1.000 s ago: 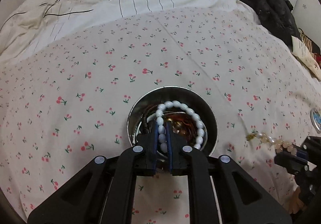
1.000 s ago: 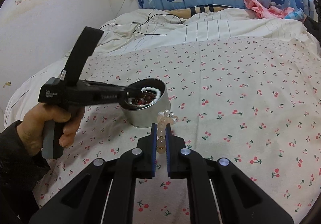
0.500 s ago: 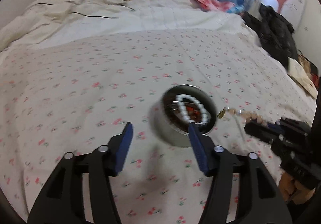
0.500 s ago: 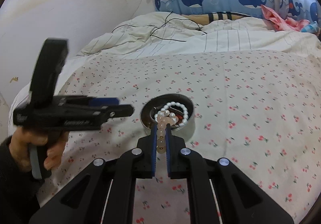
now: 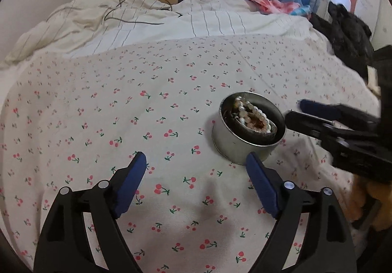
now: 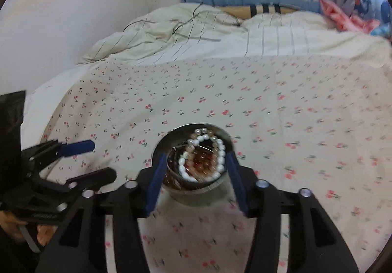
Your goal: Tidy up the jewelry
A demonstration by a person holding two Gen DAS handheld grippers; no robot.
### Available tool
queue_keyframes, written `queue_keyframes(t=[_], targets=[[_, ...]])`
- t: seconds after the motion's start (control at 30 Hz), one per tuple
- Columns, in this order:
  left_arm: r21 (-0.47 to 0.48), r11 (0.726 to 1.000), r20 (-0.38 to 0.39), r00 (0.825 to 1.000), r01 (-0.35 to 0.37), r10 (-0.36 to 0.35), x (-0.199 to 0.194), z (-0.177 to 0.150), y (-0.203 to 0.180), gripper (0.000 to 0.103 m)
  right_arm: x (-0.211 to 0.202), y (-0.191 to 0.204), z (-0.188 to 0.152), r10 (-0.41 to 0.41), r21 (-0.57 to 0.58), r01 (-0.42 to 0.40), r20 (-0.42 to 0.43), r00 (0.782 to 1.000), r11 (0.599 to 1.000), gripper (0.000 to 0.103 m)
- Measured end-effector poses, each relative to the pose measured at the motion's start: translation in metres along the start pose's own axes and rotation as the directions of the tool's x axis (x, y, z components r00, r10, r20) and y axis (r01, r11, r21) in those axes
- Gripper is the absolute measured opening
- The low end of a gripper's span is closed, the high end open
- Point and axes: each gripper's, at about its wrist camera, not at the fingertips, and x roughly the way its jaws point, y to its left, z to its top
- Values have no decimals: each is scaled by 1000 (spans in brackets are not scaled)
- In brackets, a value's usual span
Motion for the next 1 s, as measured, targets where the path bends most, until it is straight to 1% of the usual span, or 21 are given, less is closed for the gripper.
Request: queue_keyframes(t=[0.03, 0.1, 0.13, 0.17, 0.23, 0.27, 0.33, 0.4, 0.47, 0.57, 0.73, 0.9, 1.0], targets=[[10, 1000, 3, 1000, -7, 7, -1, -3, -3, 82, -9, 1, -8, -20, -19, 20, 3, 1000, 1000, 57], [16, 999, 9, 1000, -29, 29, -3, -9, -8, 84, -21, 1, -22, -57, -41, 58, 2, 998, 998, 69], [19, 999, 10, 999, -47, 46, -3, -14, -11, 85, -27, 1, -34, -91, -50, 91, 0, 996, 995, 72], [17, 998, 9, 998, -57, 56, -4, -19, -12, 85, -31, 1, -43, -106, -51, 106, -6, 994, 993, 72], [7, 997, 4, 997, -71, 71, -3, -28, -16, 86, -34, -2, -58, -109, -30, 108, -21, 994, 994, 72], [4, 997, 2, 997, -75, 75, -3, -32, -16, 86, -34, -3, -64, -117, -14, 117, -30, 993, 993, 75], [4, 996, 3, 996, -84, 84, -3, -37, -22, 86, -29, -6, -73, -128, 12, 129, -46, 991, 992, 76], [21, 995, 12, 996, -94, 93, -4, -39, -27, 87, -24, -7, -75, -139, 23, 141, -60, 988, 990, 78], [39, 992, 36, 992, -121, 119, -7, -41, -33, 89, -20, -9, -76, -157, 24, 159, -71, 985, 987, 80], [54, 989, 58, 990, -135, 132, -9, -43, -38, 92, -18, -9, -76, -179, 26, 181, -76, 981, 983, 86], [50, 988, 72, 988, -144, 140, -10, -44, -39, 93, -13, -12, -76, -190, 36, 194, -99, 977, 980, 87], [28, 988, 73, 986, -150, 147, -9, -46, -31, 95, -12, -12, -77, -200, 31, 204, -106, 974, 978, 91], [18, 989, 73, 986, -150, 148, -9, -48, -29, 95, -12, -12, -78, -206, 27, 210, -109, 972, 977, 91]])
